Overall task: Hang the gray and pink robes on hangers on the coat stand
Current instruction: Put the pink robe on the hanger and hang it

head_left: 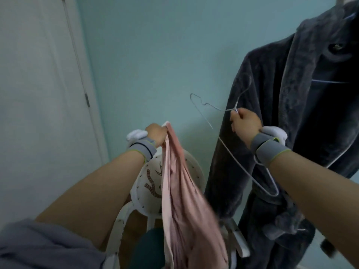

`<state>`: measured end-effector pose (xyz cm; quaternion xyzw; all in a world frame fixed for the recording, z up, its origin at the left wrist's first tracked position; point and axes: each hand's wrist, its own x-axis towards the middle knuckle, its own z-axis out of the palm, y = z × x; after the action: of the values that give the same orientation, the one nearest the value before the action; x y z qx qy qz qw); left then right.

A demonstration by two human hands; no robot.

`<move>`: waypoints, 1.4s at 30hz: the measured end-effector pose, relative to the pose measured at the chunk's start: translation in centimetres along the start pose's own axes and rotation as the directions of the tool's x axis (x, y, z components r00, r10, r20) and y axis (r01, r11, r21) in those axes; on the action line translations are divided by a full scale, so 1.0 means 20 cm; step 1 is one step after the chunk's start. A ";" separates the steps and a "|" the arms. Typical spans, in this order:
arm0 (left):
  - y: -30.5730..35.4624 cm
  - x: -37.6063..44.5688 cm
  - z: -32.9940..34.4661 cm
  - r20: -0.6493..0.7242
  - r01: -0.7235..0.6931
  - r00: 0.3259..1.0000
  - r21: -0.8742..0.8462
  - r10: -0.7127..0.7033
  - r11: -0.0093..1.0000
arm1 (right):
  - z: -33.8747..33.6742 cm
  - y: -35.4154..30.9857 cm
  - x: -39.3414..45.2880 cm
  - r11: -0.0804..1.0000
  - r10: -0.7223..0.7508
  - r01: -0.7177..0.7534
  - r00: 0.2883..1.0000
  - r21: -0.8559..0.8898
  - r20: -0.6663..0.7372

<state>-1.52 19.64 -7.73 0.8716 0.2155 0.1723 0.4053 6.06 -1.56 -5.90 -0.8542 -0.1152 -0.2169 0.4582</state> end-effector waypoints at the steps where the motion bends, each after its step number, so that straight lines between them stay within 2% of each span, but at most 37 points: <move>1: -0.01 -0.02 0.02 0.000 -0.022 1.000 0.014 0.022 1.000 | 0.00 -0.01 -0.01 1.000 -0.009 0.010 0.998 -0.005 0.062; 3: -0.02 -0.04 0.09 0.007 -0.058 0.998 -0.032 0.058 0.998 | 0.06 0.00 -0.07 1.000 -0.003 0.003 0.982 -0.004 0.191; 5: 0.00 -0.06 0.14 0.024 -0.057 0.998 -0.170 0.062 0.984 | 0.16 0.02 -0.18 0.995 0.054 -0.075 0.954 0.060 0.294; 7: 0.02 -0.05 0.14 -0.016 -0.071 0.997 -0.236 0.069 0.969 | 0.25 0.05 -0.30 0.968 0.105 -0.191 0.899 0.165 0.426; 10: 0.07 -0.05 0.11 -0.033 -0.140 0.990 -0.222 0.136 0.965 | 0.37 0.07 -0.45 0.914 0.106 -0.313 0.799 0.259 0.592; 14: 0.11 -0.09 0.09 0.013 -0.221 0.973 -0.260 0.232 0.940 | 0.48 0.10 -0.49 0.930 0.169 -0.308 0.844 0.201 0.509; 18: 0.02 -0.05 0.01 0.037 -0.262 0.963 -0.103 0.267 0.959 | 0.46 0.15 -0.38 0.968 0.219 -0.252 0.866 0.014 0.449; 20: -0.08 -0.01 -0.04 0.084 -0.214 0.974 0.050 0.210 0.975 | 0.40 0.16 -0.32 0.966 0.233 -0.257 0.882 0.004 0.411; 23: -0.18 0.00 -0.07 0.253 -0.101 0.967 0.220 0.043 0.970 | 0.34 0.12 -0.26 0.984 0.172 -0.175 0.903 -0.027 0.395; 26: -0.20 -0.03 -0.01 0.472 -0.033 0.881 0.100 -0.018 0.994 | 0.32 0.04 -0.25 0.994 0.101 -0.076 0.906 -0.076 0.412; 29: -0.19 -0.09 0.13 0.613 -0.011 0.788 -0.082 0.060 0.997 | 0.32 -0.02 -0.25 0.997 0.057 -0.031 0.897 -0.067 0.438; 30: -0.19 -0.10 0.19 0.604 -0.014 0.792 -0.121 0.085 0.993 | 0.32 -0.03 -0.26 0.997 0.047 -0.017 0.890 -0.070 0.454; 33: -0.19 -0.12 0.31 0.483 0.008 0.867 -0.261 0.124 0.965 | 0.32 -0.03 -0.27 0.999 0.041 -0.018 0.862 -0.051 0.505; 34: -0.20 -0.11 0.31 0.482 0.023 0.868 -0.273 0.116 0.962 | 0.31 -0.02 -0.27 0.999 0.046 -0.030 0.853 -0.039 0.520; 37: -0.20 -0.06 0.26 0.558 0.004 0.825 -0.152 0.083 0.988 | 0.26 0.02 -0.25 0.991 0.108 -0.134 0.803 0.000 0.586; 39: -0.19 -0.03 0.22 0.536 -0.024 0.841 -0.103 0.076 0.994 | 0.23 0.05 -0.26 0.987 0.141 -0.158 0.771 -0.027 0.621; 40: -0.19 -0.01 0.21 0.510 -0.027 0.858 -0.084 0.067 0.996 | 0.22 0.06 -0.26 0.990 0.139 -0.115 0.779 -0.079 0.611; 42: -0.20 0.01 0.21 0.459 -0.058 0.888 0.032 0.037 0.998 | 0.21 0.07 -0.26 0.970 0.124 0.010 0.842 -0.244 0.526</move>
<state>-0.26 19.41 -13.49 0.9014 0.0965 -0.0329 0.4208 3.15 1.06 -11.43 -0.9321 -0.1865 0.0324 0.3088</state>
